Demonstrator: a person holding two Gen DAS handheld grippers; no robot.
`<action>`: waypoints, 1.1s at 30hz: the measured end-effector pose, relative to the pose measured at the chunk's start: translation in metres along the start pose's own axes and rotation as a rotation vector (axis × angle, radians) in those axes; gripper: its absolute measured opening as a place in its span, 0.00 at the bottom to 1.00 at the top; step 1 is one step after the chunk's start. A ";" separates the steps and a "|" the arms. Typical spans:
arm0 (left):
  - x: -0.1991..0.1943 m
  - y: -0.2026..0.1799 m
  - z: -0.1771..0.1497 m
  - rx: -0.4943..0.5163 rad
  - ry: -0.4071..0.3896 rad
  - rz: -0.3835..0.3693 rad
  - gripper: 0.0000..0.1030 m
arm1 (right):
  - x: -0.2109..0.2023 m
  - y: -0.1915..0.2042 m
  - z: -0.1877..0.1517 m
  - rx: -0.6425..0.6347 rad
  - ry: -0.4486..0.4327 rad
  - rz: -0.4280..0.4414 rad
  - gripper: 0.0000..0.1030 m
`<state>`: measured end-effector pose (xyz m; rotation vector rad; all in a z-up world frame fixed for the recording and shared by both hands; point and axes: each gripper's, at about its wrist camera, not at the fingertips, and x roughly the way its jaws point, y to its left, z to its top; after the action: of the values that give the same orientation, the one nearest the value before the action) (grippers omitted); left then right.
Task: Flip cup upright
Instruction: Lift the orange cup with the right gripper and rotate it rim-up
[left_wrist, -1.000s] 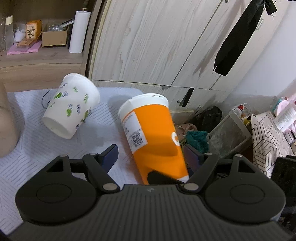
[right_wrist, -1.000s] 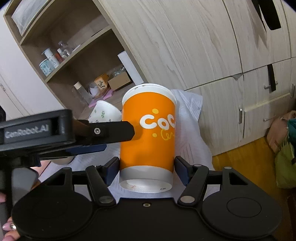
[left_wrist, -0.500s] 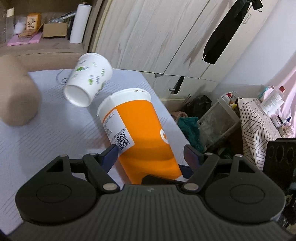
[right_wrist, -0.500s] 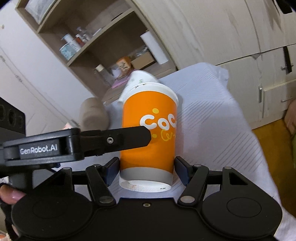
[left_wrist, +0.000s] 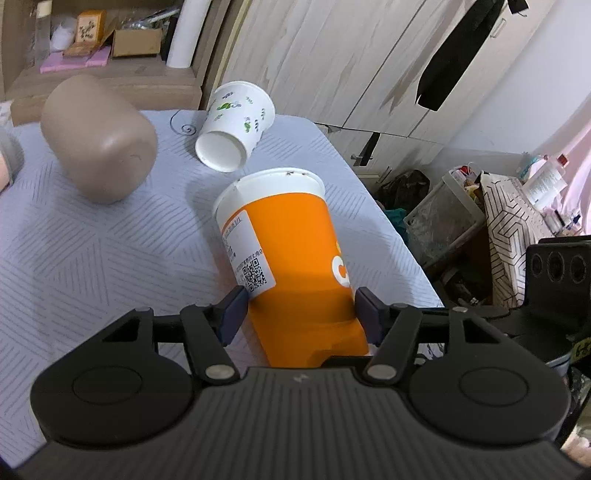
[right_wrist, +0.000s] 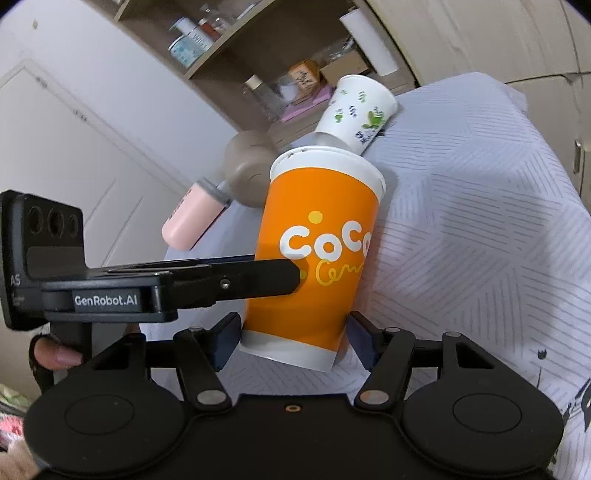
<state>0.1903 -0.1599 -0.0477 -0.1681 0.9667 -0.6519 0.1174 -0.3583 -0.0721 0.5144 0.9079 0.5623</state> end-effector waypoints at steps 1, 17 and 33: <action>-0.001 0.002 0.000 -0.005 0.004 -0.008 0.61 | 0.000 0.001 0.001 -0.015 0.008 0.002 0.68; 0.006 0.022 0.022 -0.049 0.058 -0.083 0.67 | 0.005 -0.013 0.034 -0.025 0.043 0.000 0.74; 0.015 0.014 0.018 -0.005 0.069 -0.056 0.71 | 0.010 -0.006 0.027 -0.074 0.032 0.028 0.73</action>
<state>0.2172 -0.1606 -0.0538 -0.1791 1.0329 -0.7108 0.1464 -0.3607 -0.0674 0.4535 0.9077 0.6289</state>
